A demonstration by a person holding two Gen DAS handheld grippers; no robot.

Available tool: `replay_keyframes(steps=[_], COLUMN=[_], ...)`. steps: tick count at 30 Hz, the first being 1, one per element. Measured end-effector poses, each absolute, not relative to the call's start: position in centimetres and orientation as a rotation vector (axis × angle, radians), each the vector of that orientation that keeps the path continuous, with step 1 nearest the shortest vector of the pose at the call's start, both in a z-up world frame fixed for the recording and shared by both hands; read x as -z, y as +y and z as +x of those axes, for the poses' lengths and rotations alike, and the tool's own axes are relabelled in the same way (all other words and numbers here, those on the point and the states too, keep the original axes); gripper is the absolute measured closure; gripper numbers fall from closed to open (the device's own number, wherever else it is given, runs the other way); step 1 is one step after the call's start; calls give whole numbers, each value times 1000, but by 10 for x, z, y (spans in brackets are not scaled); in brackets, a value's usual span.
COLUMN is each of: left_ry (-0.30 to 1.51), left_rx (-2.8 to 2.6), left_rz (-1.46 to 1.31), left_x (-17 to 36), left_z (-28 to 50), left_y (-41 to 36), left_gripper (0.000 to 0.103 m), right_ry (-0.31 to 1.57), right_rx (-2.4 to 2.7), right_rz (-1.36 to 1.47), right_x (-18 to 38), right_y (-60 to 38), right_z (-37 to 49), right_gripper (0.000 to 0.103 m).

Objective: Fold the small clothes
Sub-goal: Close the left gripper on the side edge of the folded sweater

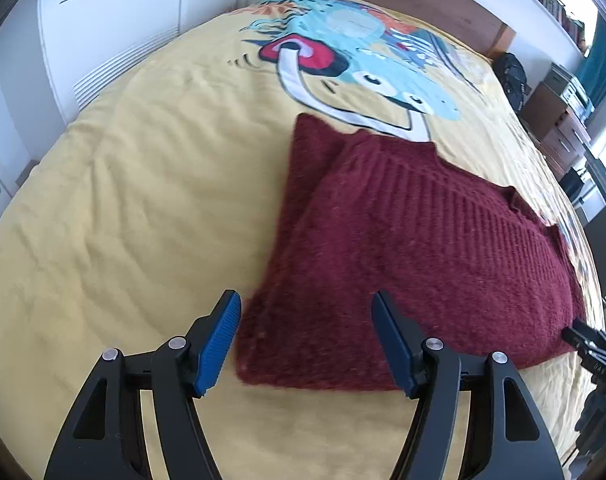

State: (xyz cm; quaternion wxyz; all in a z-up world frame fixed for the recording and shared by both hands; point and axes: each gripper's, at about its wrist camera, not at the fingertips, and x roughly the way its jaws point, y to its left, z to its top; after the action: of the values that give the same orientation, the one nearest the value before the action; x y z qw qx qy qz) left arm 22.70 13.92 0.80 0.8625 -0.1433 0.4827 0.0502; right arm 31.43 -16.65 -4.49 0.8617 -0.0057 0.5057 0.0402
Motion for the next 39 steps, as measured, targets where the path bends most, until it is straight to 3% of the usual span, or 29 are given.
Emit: replay_keyframes(steps=[22,23,26,27,39], left_ry=[1152,1144,1133,1127,1115], left_rx=[185,205,259,269,130], left_rz=[-682,-703,-755,-758,-650], left_x=[36,37,38,37,2], left_z=[276,276,277,277,275], left_y=[190,193,197,197,171], left_gripper=[35,36,69,75,80], right_ry=[1041,1041,1035,1033,1020], right_rx=[-62,-61,-59,-57,-48], right_rz=[-15,-14,-6,-3,25], right_x=[32,32,31,31,26], right_y=[-182,-182,-184,-184,-199], right_z=[285,285,285,285,273], right_gripper=[34,34,34,34,34])
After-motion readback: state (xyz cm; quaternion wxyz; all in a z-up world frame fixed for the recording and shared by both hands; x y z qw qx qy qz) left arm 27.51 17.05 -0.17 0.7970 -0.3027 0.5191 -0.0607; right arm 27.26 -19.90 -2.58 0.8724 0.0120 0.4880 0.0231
